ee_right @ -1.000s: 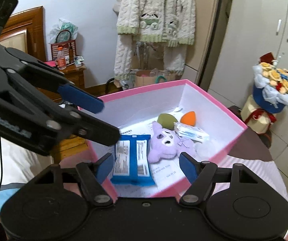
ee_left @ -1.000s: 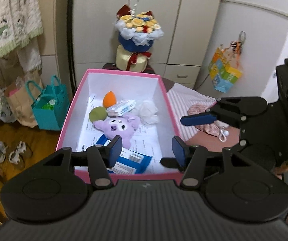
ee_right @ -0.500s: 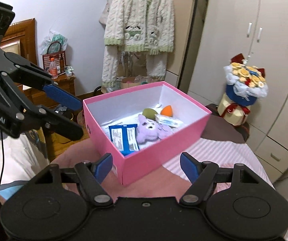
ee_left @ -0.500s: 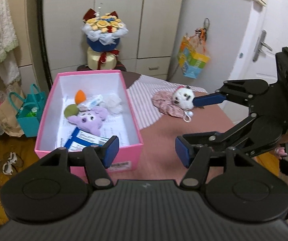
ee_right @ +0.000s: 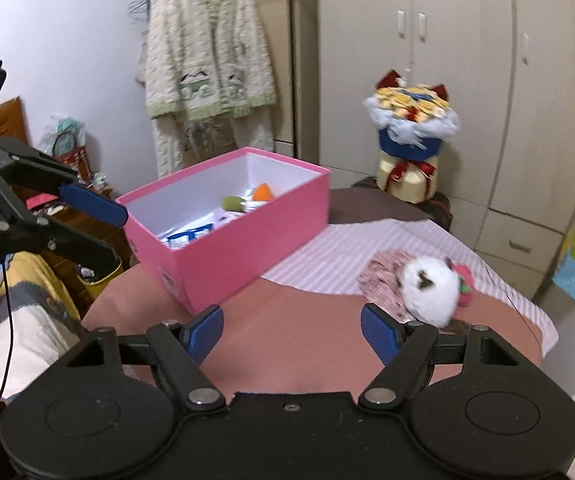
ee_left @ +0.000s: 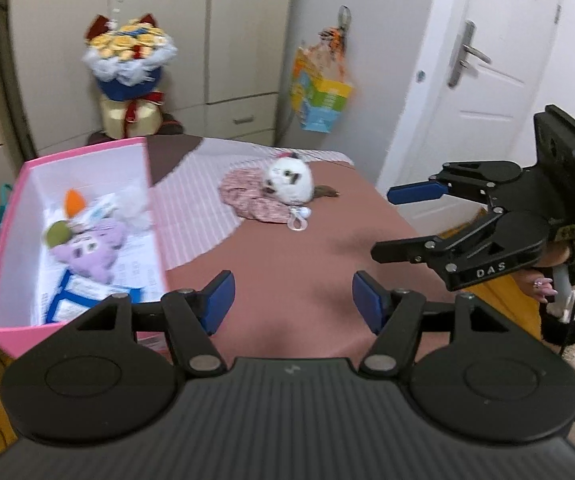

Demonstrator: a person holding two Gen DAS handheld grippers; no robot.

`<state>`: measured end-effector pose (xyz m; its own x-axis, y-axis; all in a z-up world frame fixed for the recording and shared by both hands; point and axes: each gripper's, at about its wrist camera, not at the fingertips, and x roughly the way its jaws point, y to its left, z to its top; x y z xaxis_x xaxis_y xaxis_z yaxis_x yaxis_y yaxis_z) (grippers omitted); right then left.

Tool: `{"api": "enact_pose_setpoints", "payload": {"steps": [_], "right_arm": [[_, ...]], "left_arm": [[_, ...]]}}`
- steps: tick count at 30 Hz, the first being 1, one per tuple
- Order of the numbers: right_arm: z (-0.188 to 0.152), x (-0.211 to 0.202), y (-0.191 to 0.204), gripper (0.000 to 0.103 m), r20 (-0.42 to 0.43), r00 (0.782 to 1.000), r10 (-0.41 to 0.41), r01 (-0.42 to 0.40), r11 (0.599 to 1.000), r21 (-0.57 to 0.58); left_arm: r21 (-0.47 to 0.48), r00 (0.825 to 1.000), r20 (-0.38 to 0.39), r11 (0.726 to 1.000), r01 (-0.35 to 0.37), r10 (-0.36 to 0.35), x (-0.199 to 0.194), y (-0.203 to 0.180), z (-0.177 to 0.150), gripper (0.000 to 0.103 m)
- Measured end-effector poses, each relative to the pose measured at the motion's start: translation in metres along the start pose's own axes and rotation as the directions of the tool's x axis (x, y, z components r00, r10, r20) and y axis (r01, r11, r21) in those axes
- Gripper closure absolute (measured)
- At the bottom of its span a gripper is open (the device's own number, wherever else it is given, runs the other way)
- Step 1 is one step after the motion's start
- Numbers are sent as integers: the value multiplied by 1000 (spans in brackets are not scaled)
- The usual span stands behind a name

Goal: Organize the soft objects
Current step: 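Move the open left tool back toward the white owl plush on the bed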

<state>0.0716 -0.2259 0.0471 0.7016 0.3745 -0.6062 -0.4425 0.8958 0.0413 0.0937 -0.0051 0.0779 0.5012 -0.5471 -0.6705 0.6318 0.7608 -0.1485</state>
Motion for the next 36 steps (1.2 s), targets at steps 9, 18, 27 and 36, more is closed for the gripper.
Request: {"api": "enact_pose_setpoints", "payload": {"steps": [9,18,27,36], "right_arm": [[-21,2,-50,20,15,999,-46,46,999,12],[-33,43,-86,17,119,992,-41,48,997,-55],[-34,101,-122,17,137,988,-74,82,995,-49],[-32,149,-138,18,48,998,-45,47,998,-39]], "left_arm": [[18,998,-28,998,59,-58,59,-24,27,39],[-20,1000,19,1000,8,-8,122,-16,42,39],[-118,999,36,993,-9,14,185,6,52,39],[-184,995,76,982,-48,63,243,17,63,39]]}}
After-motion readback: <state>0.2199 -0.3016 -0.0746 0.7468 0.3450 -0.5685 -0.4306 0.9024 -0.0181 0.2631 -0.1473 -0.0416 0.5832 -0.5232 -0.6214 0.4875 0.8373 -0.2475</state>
